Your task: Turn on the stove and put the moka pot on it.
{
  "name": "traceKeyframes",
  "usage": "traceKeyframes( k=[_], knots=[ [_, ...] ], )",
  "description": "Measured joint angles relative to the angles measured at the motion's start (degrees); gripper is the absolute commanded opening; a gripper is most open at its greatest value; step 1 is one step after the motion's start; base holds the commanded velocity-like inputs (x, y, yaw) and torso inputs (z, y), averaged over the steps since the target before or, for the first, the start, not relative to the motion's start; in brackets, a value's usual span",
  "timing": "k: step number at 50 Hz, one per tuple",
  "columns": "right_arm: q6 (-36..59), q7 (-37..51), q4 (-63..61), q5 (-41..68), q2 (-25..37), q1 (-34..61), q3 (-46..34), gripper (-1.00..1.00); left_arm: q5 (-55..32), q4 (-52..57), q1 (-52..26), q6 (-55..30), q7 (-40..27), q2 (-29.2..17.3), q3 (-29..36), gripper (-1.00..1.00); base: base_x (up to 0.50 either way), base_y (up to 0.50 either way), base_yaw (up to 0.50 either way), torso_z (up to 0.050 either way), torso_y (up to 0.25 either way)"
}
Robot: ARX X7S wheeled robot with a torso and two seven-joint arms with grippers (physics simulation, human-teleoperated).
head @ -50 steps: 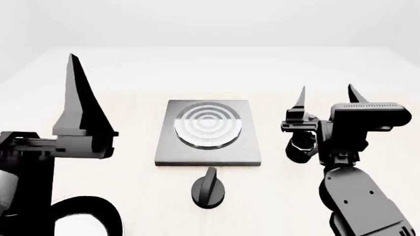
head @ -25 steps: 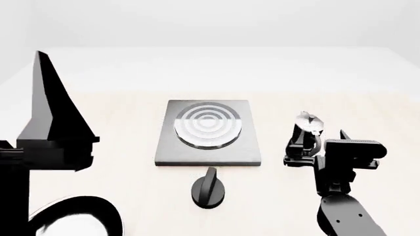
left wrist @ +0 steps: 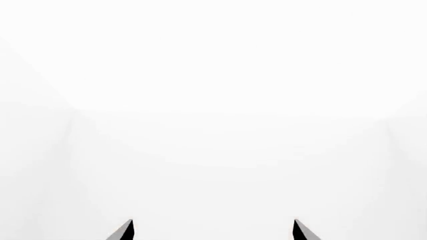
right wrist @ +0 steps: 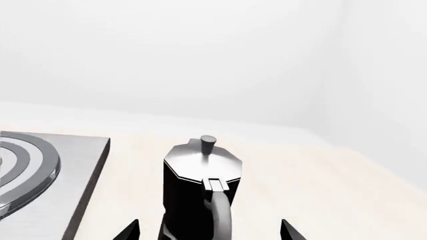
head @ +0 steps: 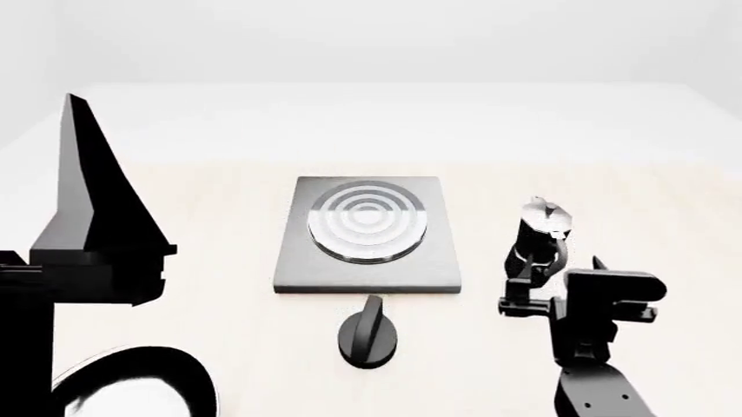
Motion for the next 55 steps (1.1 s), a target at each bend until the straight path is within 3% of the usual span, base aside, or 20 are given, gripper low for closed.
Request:
traceKeyframes(
  k=[26,55],
  knots=[
    [-2.49,-2.72,14.53,-1.10,-3.34,8.48,-1.02,1.00,-0.55,-0.57,0.08,0.72,0.53,0.11,0.20,1.00,0.00,0.00,0.00,0.000,0.000],
    [-6.73,-4.24,25.19,-1.47,-5.05,10.62,-1.07,1.00,-1.20,-1.35,-0.32,1.15,1.31,0.89,1.05,1.00,0.00,0.00,0.00,0.000,0.000]
  ],
)
